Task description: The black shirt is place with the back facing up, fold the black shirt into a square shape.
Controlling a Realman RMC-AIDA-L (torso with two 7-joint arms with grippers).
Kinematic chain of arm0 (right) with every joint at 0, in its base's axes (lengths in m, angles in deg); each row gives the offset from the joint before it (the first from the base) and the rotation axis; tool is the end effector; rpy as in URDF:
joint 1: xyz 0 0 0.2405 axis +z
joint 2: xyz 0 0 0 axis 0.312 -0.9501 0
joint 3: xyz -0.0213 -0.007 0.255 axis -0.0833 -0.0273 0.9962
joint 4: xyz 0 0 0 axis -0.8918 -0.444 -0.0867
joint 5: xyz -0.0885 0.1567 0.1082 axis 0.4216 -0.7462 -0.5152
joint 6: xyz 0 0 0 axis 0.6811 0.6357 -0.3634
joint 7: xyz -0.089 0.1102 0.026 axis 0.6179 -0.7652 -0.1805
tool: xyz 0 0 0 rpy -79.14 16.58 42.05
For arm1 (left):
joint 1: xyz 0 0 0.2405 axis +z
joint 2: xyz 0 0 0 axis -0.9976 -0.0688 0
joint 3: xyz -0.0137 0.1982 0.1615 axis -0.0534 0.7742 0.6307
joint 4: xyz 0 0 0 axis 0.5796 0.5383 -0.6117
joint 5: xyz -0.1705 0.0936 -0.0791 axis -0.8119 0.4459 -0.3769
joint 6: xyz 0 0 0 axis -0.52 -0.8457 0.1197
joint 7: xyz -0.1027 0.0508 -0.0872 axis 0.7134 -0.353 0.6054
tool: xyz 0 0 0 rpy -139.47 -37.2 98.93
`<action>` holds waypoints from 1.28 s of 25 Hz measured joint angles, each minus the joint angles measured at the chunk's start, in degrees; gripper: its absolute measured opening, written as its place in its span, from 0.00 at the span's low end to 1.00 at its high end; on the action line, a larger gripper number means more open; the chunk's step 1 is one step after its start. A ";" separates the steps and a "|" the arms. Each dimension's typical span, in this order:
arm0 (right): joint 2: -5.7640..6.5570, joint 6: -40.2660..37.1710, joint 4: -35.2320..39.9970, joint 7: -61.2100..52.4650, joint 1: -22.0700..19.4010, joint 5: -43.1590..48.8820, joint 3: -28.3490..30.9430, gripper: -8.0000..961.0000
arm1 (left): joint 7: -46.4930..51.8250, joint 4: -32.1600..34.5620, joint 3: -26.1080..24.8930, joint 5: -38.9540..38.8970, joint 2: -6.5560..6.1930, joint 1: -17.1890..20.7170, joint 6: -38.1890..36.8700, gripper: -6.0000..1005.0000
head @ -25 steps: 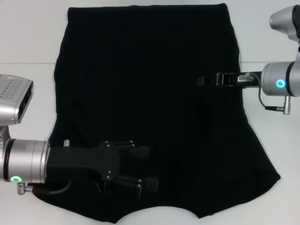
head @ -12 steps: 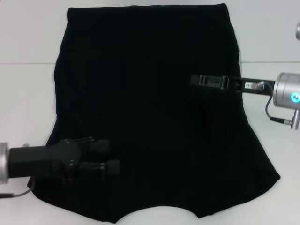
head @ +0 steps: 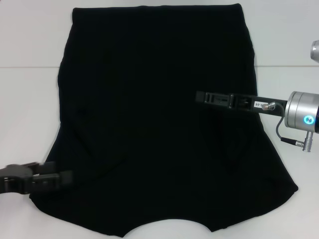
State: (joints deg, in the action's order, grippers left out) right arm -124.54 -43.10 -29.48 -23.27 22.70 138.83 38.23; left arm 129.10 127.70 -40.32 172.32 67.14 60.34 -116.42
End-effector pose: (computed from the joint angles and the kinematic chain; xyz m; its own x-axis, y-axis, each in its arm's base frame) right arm 0.2288 0.4032 -0.0272 0.4278 -0.6694 -0.6073 -0.8539 -0.5197 -0.0286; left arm -0.3358 0.2768 0.0593 0.5154 0.6952 0.5010 0.8262 -0.5584 -0.0750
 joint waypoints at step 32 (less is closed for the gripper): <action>0.32 -0.13 0.12 -0.21 -0.22 -0.62 0.26 0.88 | 6.70 0.19 -4.05 11.49 -0.18 0.42 7.97 0.64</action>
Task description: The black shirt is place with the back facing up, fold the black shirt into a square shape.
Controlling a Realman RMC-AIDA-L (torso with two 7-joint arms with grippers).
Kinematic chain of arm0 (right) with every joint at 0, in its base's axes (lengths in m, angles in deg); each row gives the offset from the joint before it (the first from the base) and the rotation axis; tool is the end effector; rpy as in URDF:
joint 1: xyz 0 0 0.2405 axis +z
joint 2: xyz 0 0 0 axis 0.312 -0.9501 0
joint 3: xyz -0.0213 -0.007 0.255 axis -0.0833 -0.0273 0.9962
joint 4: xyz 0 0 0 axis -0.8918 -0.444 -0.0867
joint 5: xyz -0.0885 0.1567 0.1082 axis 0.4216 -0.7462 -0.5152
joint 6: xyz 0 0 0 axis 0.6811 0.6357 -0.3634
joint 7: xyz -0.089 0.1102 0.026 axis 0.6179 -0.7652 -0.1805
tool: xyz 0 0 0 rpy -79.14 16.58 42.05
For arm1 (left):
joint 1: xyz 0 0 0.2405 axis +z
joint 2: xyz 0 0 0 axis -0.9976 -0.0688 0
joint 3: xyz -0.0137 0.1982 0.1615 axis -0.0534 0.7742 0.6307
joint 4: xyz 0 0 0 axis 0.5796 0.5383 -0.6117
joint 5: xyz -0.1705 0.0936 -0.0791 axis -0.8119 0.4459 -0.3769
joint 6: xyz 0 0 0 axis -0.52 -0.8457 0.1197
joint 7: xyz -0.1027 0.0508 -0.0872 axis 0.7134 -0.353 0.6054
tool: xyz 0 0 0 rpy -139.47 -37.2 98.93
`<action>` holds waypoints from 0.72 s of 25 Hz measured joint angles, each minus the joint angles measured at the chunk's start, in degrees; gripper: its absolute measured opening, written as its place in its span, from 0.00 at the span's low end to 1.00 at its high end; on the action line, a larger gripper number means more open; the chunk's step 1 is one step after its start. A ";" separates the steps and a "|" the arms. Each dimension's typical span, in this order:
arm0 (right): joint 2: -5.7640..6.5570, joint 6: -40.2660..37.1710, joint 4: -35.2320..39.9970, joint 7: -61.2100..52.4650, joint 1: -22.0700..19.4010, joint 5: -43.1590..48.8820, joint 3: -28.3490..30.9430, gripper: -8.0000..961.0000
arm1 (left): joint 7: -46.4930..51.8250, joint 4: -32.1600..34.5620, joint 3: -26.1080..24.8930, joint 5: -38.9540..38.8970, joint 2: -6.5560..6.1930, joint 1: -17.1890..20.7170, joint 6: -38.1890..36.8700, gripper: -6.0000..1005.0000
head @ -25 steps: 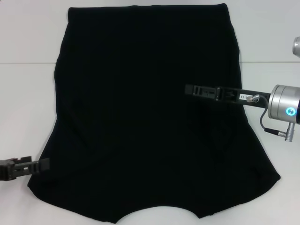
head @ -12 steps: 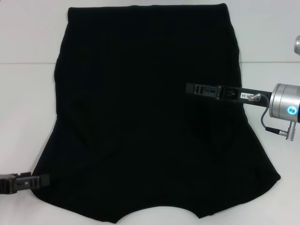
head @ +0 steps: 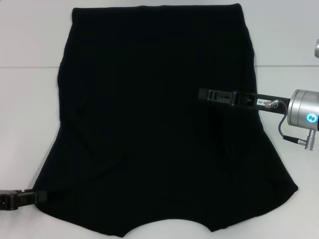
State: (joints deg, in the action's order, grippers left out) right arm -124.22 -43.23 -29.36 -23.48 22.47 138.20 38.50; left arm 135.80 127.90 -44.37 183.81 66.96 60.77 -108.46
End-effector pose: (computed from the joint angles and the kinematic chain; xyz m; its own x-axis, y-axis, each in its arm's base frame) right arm 0.2303 0.4042 -0.0229 0.4161 -0.6660 -0.6191 -0.8583 -0.5125 -0.0255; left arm -0.3755 0.2653 0.0589 0.3693 0.8273 0.4233 0.9293 -0.3282 -0.1693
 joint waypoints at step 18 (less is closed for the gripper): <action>5.15 -6.40 0.15 -4.15 -5.41 0.44 -0.12 0.84 | 0.17 -1.38 -0.09 -0.41 0.09 -0.51 0.59 0.08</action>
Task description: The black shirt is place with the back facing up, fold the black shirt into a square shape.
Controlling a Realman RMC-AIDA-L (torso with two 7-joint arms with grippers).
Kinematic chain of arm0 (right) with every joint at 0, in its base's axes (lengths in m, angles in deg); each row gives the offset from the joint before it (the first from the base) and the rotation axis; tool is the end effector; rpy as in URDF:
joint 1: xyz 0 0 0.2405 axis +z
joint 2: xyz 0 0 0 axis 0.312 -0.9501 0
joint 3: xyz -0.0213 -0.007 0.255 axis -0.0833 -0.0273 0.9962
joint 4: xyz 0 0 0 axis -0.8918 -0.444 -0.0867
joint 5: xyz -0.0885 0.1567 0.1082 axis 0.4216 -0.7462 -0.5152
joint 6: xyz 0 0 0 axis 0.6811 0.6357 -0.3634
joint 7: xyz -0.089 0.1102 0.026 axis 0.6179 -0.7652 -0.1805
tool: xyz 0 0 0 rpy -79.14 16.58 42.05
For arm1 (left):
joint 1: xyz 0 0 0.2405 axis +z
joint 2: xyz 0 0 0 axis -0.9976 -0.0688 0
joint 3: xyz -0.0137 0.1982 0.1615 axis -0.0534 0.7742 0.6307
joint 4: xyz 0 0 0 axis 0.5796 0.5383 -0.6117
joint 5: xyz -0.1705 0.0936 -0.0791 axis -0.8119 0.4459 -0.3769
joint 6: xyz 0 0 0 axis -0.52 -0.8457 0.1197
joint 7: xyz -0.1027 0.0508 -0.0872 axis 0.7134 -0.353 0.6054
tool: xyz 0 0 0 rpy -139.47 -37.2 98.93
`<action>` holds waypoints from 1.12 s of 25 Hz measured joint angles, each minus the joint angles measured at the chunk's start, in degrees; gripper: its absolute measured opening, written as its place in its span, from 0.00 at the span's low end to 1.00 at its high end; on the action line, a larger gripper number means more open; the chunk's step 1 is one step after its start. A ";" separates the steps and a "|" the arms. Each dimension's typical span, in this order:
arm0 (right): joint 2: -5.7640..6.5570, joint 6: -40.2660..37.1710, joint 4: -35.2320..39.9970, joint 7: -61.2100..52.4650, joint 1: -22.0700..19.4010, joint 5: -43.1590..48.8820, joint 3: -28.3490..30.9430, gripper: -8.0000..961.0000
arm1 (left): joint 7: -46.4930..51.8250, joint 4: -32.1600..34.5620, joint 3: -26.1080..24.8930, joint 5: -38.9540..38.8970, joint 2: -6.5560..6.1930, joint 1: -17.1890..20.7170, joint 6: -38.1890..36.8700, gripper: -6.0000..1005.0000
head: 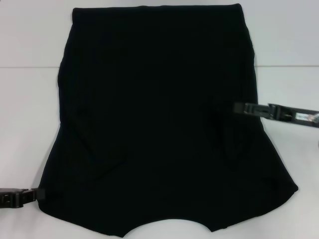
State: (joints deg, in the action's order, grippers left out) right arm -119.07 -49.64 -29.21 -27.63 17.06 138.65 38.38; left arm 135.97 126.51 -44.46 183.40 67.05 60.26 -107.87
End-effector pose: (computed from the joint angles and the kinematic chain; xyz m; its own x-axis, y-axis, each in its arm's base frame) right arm 0.2742 0.3826 0.0128 0.3484 -0.7255 -0.5935 -0.8991 -0.4376 0.0071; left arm -0.3727 0.2688 0.0535 0.3614 0.8267 0.4313 0.9323 -0.3290 -0.1504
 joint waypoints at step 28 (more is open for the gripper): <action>5.73 -8.43 0.47 -15.51 -2.91 20.52 -0.14 0.81 | -0.51 -1.60 -0.85 -0.79 -0.32 -0.31 -0.73 0.04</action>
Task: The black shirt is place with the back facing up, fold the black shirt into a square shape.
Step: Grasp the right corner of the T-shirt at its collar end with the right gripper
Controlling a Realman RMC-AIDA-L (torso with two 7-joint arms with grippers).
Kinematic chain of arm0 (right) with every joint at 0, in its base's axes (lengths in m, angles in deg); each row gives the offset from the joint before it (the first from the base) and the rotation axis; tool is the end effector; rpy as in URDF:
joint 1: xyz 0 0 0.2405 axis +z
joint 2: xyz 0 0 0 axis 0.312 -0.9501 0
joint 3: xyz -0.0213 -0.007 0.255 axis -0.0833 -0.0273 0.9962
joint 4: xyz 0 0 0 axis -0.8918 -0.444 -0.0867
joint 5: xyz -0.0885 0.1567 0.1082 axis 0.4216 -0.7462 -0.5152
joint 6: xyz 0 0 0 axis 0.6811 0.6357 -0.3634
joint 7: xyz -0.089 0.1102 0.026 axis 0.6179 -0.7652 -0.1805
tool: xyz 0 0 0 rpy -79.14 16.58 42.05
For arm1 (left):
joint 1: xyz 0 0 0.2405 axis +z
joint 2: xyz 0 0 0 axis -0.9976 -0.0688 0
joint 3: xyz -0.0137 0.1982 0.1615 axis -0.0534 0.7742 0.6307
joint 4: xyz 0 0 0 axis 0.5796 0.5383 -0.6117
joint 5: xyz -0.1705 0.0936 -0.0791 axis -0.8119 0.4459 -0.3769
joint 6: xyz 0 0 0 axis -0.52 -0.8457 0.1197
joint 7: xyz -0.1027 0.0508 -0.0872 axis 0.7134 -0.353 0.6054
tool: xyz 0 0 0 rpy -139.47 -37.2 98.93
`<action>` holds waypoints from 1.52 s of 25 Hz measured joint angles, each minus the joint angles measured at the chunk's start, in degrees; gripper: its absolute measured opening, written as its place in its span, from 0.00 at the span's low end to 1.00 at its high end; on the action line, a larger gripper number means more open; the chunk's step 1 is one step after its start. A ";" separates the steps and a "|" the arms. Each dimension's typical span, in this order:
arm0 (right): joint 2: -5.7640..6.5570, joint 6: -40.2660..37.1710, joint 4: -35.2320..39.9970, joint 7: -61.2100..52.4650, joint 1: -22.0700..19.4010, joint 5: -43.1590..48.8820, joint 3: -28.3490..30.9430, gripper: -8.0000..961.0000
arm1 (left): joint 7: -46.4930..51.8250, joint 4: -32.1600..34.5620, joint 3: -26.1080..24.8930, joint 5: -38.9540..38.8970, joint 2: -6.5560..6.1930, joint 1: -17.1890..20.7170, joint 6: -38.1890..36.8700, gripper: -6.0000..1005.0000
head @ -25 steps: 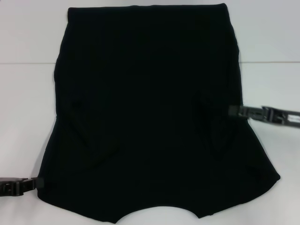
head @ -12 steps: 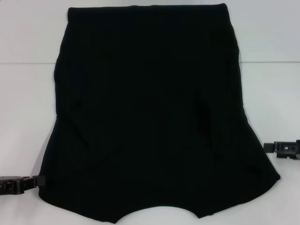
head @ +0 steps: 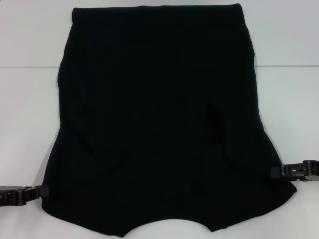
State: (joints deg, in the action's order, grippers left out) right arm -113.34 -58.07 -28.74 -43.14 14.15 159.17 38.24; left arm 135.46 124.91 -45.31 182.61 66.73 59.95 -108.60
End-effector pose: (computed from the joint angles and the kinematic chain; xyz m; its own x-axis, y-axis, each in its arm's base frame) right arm 0.3331 0.3376 0.0358 0.2281 -0.9305 -0.2867 -0.9736 -0.2199 -0.0610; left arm -0.3692 0.2699 0.0511 0.3552 0.8201 0.4487 0.9331 -0.3398 -0.1177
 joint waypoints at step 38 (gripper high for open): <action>-1.86 0.44 1.86 1.12 0.56 3.21 0.37 0.49 | 0.43 0.00 -0.12 -0.72 -0.13 -0.43 0.26 0.04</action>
State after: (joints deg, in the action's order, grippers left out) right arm -115.20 -57.64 -26.88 -42.02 14.71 162.38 38.60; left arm 135.89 124.91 -45.43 181.90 66.61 59.52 -108.34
